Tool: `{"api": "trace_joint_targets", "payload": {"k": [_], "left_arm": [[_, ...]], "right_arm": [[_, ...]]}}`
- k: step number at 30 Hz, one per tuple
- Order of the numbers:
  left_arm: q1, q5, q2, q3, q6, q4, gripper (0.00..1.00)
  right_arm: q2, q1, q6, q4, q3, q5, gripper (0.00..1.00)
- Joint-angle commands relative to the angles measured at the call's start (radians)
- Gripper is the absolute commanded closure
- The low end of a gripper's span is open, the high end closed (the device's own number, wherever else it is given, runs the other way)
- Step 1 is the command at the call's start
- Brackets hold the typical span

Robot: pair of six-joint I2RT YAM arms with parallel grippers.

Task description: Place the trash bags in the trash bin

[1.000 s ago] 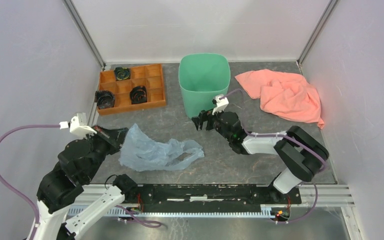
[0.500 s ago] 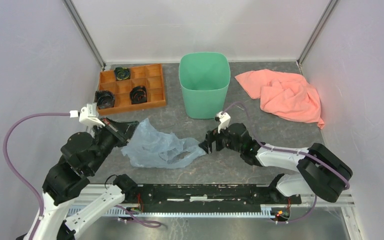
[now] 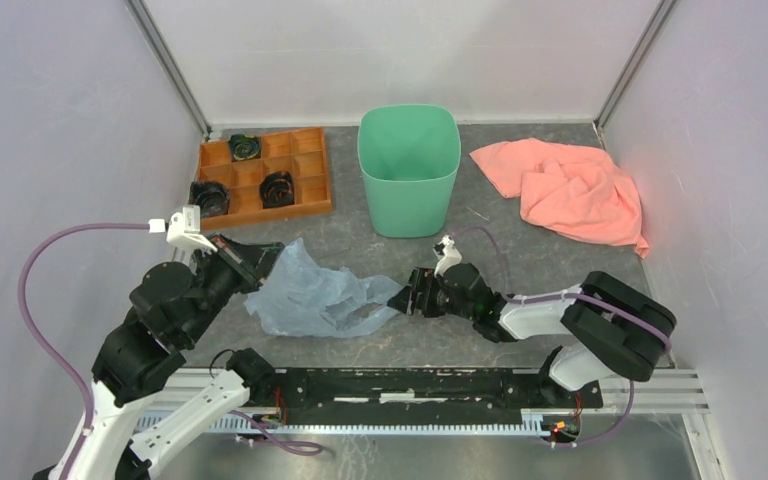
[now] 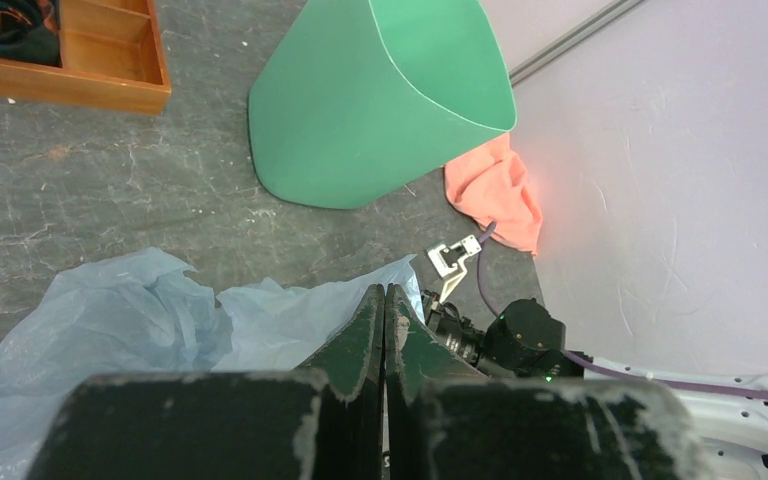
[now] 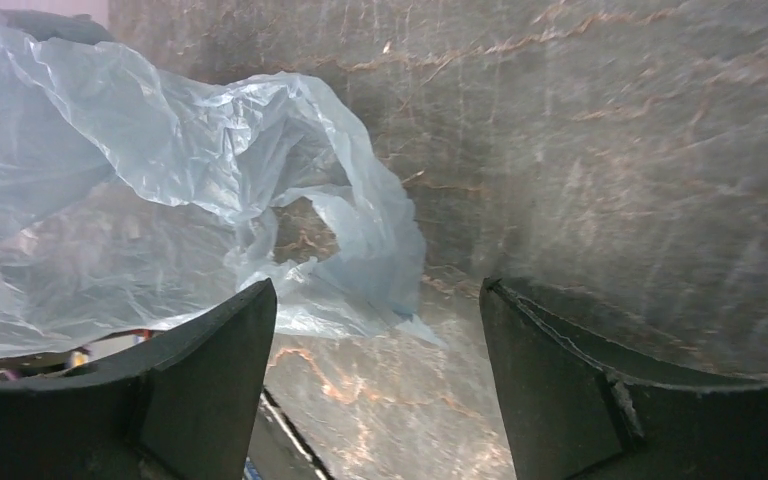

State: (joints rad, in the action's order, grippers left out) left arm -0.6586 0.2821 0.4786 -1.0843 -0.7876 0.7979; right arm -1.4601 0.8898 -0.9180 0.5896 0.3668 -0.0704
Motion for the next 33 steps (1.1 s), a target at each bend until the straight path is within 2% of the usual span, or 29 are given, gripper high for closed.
{"api": "trace_joint_targets", "payload": {"k": [1, 3, 5, 7, 10, 14, 15, 18, 20, 23, 25, 30, 33], "left_arm": [[-0.002, -0.015, -0.010, 0.009, 0.017, -0.017, 0.98], [-0.001, -0.017, -0.014, 0.018, 0.011, -0.012, 0.98], [-0.001, -0.018, -0.013, 0.027, -0.004, -0.003, 0.98], [-0.001, -0.018, -0.005, 0.033, -0.025, 0.017, 0.94], [-0.001, -0.033, 0.009, 0.058, -0.053, 0.036, 0.85], [-0.001, -0.051, 0.025, 0.119, -0.097, 0.034, 0.77], [-0.001, -0.053, 0.031, 0.132, -0.114, 0.037, 0.72], [-0.002, -0.076, 0.042, 0.154, -0.134, 0.053, 0.53], [-0.001, -0.081, 0.047, 0.145, -0.144, 0.093, 0.37], [0.000, -0.055, 0.068, 0.099, -0.140, 0.177, 0.12], [-0.001, -0.034, 0.092, 0.056, -0.133, 0.236, 0.01], [-0.001, -0.118, 0.218, 0.045, -0.080, 0.263, 0.00], [-0.001, -0.219, 0.303, 0.053, -0.022, 0.223, 0.00]], "right_arm": [[-0.069, 0.027, -0.148, 0.185, -0.008, 0.036, 0.26], [-0.086, 0.029, -0.124, 0.225, -0.004, 0.062, 0.38], [-0.061, 0.007, -0.040, 0.187, 0.001, 0.118, 0.51], [0.015, -0.028, 0.116, 0.117, 0.008, 0.125, 0.75], [0.164, -0.041, 0.379, -0.052, 0.031, 0.144, 0.97], [0.322, -0.043, 0.639, -0.294, 0.091, 0.159, 1.00], [0.364, -0.043, 0.676, -0.330, 0.094, 0.171, 1.00], [0.464, -0.053, 0.746, -0.433, 0.111, 0.201, 1.00], [0.499, -0.069, 0.774, -0.496, 0.127, 0.212, 1.00], [0.547, -0.087, 0.797, -0.540, 0.126, 0.215, 1.00], [0.565, -0.096, 0.804, -0.566, 0.130, 0.215, 1.00], [0.580, -0.117, 0.806, -0.616, 0.161, 0.144, 1.00], [0.586, -0.118, 0.804, -0.616, 0.169, 0.113, 1.00]]}}
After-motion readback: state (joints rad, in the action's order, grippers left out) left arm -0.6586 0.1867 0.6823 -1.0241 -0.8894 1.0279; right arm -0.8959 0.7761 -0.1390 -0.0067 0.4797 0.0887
